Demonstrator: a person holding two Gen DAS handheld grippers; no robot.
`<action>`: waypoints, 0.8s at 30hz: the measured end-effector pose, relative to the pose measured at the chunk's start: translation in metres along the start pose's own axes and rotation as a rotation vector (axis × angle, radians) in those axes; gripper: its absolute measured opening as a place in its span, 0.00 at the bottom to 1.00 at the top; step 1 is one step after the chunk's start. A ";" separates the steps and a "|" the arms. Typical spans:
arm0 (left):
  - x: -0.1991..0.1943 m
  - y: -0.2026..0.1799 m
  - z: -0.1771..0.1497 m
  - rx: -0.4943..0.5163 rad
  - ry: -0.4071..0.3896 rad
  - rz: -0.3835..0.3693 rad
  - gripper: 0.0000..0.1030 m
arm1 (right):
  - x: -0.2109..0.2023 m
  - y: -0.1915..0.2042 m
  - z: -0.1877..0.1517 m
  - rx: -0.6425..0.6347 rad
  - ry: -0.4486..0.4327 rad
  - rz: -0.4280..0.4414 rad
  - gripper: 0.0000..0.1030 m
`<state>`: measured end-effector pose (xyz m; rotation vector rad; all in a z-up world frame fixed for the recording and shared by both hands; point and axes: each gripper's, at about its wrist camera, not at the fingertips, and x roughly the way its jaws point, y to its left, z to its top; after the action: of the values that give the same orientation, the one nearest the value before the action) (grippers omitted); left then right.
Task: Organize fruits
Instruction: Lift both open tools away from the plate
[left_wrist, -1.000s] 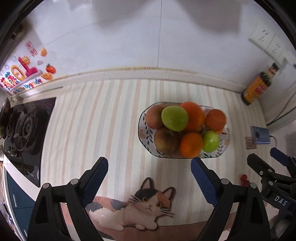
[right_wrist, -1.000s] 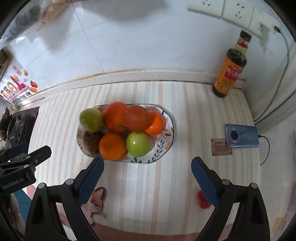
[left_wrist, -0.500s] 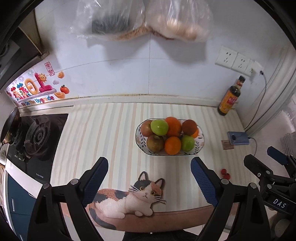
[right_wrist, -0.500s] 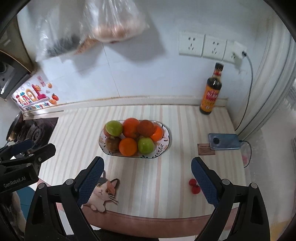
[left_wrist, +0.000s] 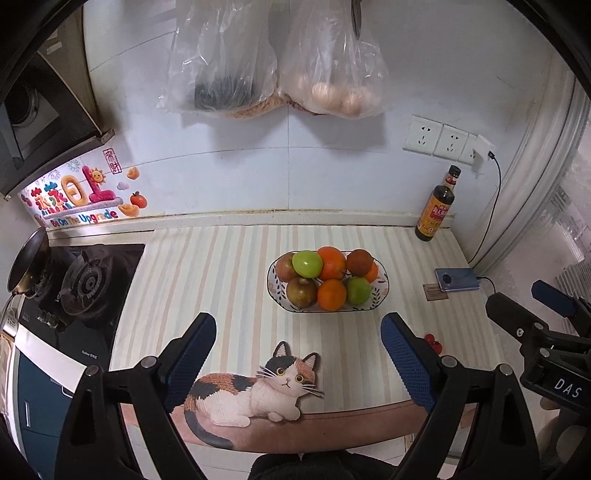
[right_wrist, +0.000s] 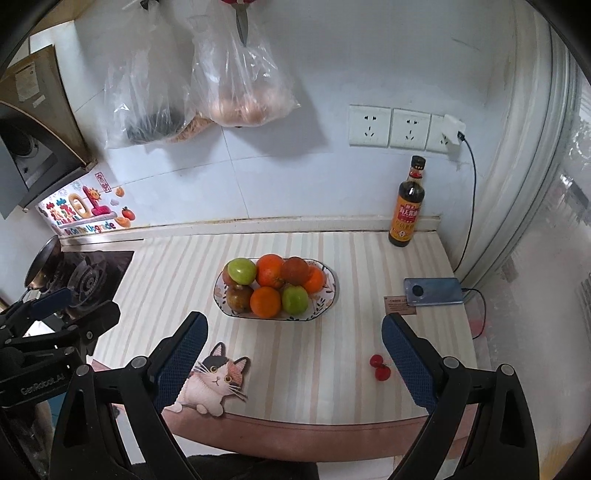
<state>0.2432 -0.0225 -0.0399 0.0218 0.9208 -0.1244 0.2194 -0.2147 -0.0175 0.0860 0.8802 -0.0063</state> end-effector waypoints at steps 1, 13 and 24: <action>-0.001 0.000 -0.001 0.000 0.000 0.000 0.89 | -0.001 0.000 -0.001 -0.001 0.000 -0.001 0.95; -0.002 -0.007 -0.009 -0.014 0.010 -0.005 0.89 | -0.001 -0.014 -0.006 0.047 0.000 0.034 0.95; 0.048 -0.043 -0.001 0.038 0.045 0.020 1.00 | 0.058 -0.096 -0.025 0.223 0.061 0.014 0.95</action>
<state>0.2663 -0.0698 -0.0766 0.0693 0.9630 -0.1229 0.2337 -0.3065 -0.0852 0.3020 0.9375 -0.0897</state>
